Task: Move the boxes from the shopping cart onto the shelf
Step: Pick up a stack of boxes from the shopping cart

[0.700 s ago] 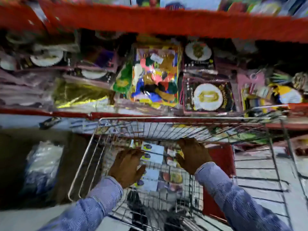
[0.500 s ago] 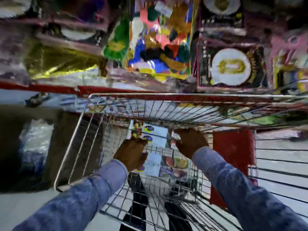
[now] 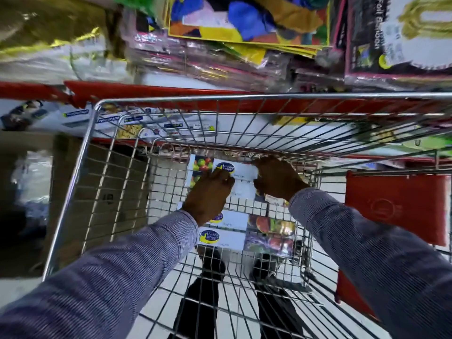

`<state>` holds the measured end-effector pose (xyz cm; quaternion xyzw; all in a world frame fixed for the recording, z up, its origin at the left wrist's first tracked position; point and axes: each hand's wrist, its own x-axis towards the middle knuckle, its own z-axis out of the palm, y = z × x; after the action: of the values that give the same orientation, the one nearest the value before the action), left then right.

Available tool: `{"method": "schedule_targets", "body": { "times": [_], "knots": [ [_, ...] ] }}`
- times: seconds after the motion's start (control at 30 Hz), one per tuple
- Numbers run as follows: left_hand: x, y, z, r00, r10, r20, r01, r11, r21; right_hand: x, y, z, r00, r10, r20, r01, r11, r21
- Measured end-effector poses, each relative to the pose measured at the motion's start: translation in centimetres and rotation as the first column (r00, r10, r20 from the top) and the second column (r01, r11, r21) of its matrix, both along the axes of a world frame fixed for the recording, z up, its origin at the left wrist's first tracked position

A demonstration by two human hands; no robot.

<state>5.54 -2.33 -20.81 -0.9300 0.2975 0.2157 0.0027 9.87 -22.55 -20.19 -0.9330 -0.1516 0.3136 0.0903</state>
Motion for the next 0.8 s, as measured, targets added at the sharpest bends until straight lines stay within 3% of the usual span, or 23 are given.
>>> {"method": "schedule_targets", "body": {
  "times": [0.23, 0.47, 0.63, 0.8],
  "knots": [
    [-0.8, -0.1, -1.2, 0.999, -0.014, 0.045, 0.01, 0.996, 0.088, 0.5, 0.2, -1.3, 0.993, 0.116, -0.024, -0.118, 0.991, -0.071],
    [-0.6, -1.1, -0.4, 1.0, 0.025, -0.017, -0.023, 0.993, 0.112, 0.4, -0.1, -0.6, 0.995, 0.096, -0.018, -0.096, 0.994, -0.058],
    [-1.0, -1.1, 3.6, 0.997, 0.061, -0.039, -0.057, 0.994, 0.092, -0.1, -0.7, 4.5, 0.981, 0.147, 0.128, -0.135, 0.986, -0.099],
    [-1.4, 0.0, 12.7, 0.999, 0.031, 0.035, -0.031, 1.0, 0.003, -0.8, -1.3, 13.4, 0.946, 0.173, 0.273, -0.174, 0.984, -0.02]
  ]
}}
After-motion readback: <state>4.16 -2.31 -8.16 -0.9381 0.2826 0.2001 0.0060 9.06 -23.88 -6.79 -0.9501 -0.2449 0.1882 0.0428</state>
